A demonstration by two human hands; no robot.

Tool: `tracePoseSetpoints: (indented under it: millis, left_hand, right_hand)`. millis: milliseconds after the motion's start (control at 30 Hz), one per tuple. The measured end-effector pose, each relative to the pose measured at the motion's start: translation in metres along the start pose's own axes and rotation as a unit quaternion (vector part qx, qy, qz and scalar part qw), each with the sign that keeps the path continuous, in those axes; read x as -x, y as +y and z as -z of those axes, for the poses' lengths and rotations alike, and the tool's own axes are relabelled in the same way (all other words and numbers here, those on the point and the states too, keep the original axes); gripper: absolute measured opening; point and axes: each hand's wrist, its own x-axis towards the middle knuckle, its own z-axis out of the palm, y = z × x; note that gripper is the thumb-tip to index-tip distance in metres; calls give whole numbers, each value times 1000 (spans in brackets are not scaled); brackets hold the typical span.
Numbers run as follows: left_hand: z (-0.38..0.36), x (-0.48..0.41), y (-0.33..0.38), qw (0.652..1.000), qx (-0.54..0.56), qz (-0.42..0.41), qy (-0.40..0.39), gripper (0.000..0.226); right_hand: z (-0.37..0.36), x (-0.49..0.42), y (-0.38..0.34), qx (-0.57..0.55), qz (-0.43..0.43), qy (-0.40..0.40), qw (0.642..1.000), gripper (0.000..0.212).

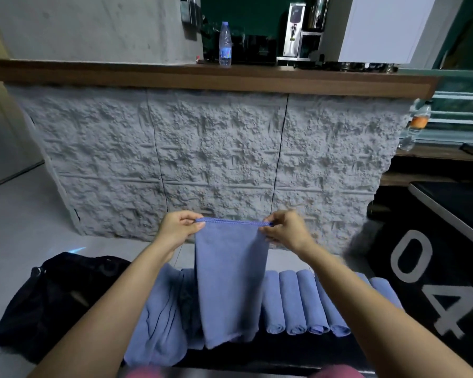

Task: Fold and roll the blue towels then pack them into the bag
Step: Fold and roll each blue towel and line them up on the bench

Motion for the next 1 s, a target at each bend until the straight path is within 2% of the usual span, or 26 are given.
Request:
tracePoseSetpoints:
  millis: [133, 233, 333, 433, 500, 567, 600, 633, 700, 800, 867, 1000]
  left_hand:
    - [10, -9, -2, 997, 6, -81, 0, 21]
    - [20, 1, -30, 992, -50, -95, -68, 19]
    - [23, 16, -91, 982, -118, -69, -133, 22]
    - [10, 35, -154, 950, -230, -36, -206, 22]
    - [-5, 48, -192, 905, -312, 20, -288, 28]
    - [-21, 51, -219, 852, -388, 63, -347, 31]
    - [-30, 49, -223, 841, -416, 73, -338, 40]
    - [-42, 45, -222, 847, -422, 64, -316, 45]
    - [-82, 38, -209, 889, -373, 33, -265, 42]
    - [-165, 37, -183, 926, -307, 33, -216, 29]
    - [-211, 37, -182, 923, -323, 75, -194, 31]
    - [-254, 36, -203, 909, -351, 178, -141, 58]
  right_hand:
    - [-11, -18, 12, -3, 49, 58, 997, 11]
    - [-21, -1, 30, 41, 83, 80, 993, 7]
    - [-51, 30, 78, 88, 79, 11, 993, 15]
    - [-87, 62, 147, 207, 7, -104, 973, 21]
    - [-102, 84, 181, 261, -40, -179, 948, 4]
    - [-108, 91, 198, 270, -54, -214, 937, 15]
    - [-107, 86, 199, 265, -52, -208, 940, 16]
    - [-103, 79, 197, 265, -40, -190, 945, 14]
    - [-92, 61, 191, 254, -27, -130, 958, 14]
    - [-70, 44, 195, 209, -73, -32, 975, 17]
    - [-61, 42, 209, 176, -101, 5, 979, 16]
    - [-52, 41, 223, 85, -142, -4, 986, 13]
